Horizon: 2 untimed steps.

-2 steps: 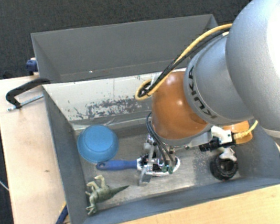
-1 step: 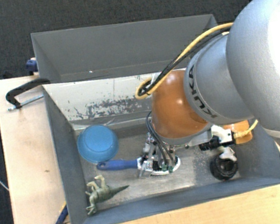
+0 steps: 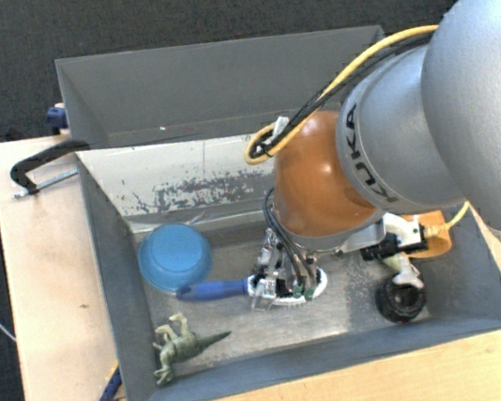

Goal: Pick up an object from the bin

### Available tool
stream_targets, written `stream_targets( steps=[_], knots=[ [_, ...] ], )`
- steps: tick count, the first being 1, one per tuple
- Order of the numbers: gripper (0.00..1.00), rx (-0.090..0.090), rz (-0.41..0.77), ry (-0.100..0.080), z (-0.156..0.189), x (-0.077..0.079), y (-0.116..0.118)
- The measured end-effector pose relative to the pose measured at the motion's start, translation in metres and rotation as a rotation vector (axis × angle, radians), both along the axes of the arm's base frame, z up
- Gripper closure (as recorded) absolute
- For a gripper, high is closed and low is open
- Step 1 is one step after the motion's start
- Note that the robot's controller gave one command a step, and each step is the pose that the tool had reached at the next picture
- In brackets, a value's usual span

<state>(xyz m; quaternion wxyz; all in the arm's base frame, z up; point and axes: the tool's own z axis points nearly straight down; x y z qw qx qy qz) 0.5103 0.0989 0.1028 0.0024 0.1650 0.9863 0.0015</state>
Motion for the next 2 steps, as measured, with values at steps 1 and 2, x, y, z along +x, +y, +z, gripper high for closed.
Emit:
stream_targets(
  steps=[1,2],
  knots=[
    [1.00,0.000,0.001,-0.002,0.051,0.001,0.001],
    [1.00,0.000,0.003,-0.003,0.096,0.003,0.002]
  ],
)
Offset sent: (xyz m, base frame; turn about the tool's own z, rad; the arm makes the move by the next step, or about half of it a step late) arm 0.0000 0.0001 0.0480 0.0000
